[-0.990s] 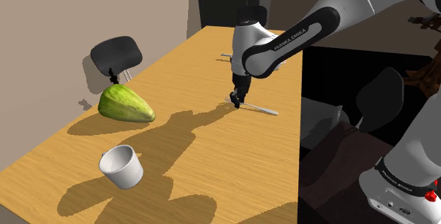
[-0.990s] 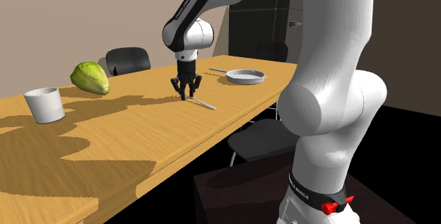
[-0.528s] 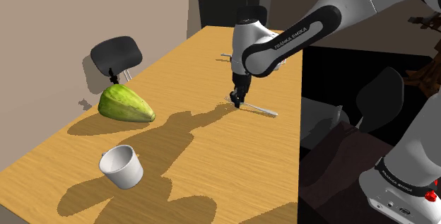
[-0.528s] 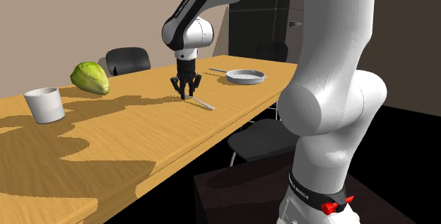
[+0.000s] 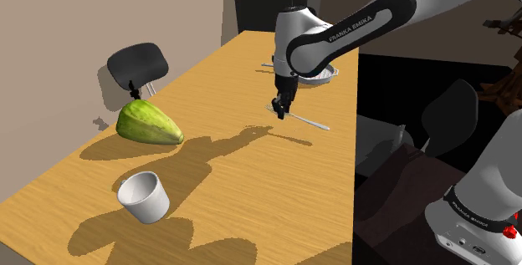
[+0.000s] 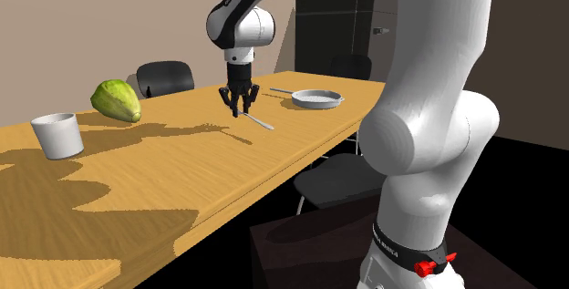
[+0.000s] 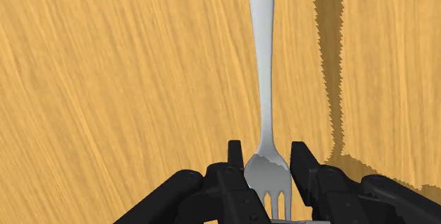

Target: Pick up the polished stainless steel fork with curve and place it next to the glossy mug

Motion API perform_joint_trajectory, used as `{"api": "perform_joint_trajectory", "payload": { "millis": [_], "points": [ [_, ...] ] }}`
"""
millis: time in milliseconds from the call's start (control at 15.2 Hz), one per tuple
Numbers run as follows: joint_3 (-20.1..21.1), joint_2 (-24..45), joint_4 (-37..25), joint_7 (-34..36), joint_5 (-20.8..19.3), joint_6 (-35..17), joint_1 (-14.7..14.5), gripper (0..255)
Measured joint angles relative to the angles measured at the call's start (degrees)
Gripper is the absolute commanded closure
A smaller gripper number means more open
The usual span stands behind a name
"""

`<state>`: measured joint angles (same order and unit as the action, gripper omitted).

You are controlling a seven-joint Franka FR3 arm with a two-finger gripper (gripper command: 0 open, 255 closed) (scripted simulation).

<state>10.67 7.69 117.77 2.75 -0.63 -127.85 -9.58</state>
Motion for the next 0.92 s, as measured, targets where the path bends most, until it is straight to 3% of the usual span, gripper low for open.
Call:
{"api": "perform_joint_trajectory", "payload": {
  "millis": [924],
  "points": [
    [0.1, -4.3, -6.0, -0.4, 0.9, 10.2, 0.1, 255]
  ]
}}
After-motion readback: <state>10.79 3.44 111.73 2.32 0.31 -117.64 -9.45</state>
